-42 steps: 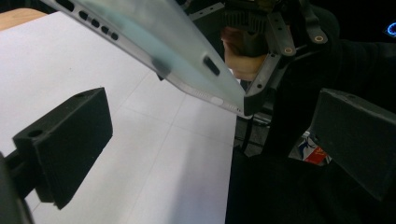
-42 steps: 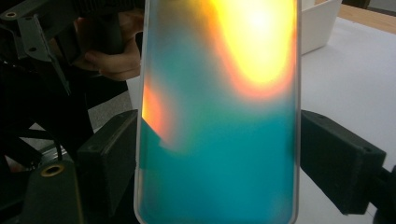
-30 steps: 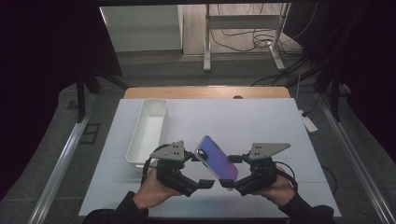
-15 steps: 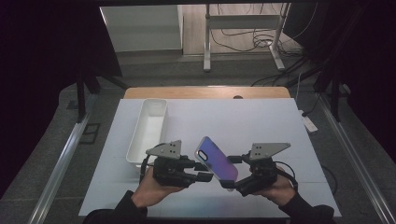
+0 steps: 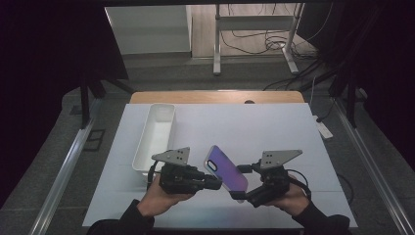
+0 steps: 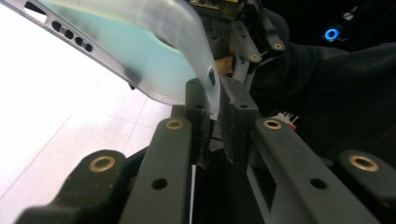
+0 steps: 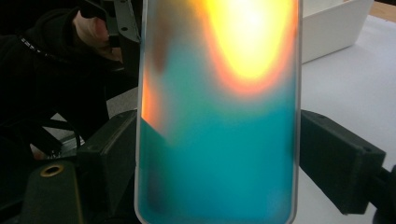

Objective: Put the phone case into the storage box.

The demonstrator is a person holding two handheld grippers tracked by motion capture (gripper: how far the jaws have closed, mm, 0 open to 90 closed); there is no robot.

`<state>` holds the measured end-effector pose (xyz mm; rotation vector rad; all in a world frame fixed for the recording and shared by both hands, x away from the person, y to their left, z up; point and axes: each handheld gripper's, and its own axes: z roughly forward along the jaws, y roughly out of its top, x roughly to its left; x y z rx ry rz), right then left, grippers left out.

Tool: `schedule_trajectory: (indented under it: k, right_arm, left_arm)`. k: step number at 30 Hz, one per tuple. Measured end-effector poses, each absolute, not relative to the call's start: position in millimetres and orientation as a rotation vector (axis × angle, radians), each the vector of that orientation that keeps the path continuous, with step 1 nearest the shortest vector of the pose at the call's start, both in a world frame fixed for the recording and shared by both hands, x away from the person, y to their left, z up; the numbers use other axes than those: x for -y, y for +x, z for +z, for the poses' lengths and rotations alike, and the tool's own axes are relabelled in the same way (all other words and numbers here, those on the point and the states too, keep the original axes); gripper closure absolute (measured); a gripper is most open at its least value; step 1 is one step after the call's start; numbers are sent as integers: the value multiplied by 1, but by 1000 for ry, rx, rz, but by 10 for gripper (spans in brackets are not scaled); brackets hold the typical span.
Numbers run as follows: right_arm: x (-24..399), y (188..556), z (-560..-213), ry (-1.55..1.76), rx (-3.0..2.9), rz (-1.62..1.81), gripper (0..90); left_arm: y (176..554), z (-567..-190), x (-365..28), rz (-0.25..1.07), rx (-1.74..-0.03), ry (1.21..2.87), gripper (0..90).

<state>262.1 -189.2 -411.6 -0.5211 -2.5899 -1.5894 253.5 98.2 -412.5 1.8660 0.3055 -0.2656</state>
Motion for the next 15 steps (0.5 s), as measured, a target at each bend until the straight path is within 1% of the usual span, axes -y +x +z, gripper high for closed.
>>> schedule_trajectory:
  k: [9,15]
  right_arm:
    - [186,266,-416,-483,2522,-1527,157]
    - [182,267,-419,-487,2487,-1480,137]
  left_arm:
    - [254,-415,-97,-308,-224,1856,868]
    - [252,-415,-93,-300,-170,1865,882]
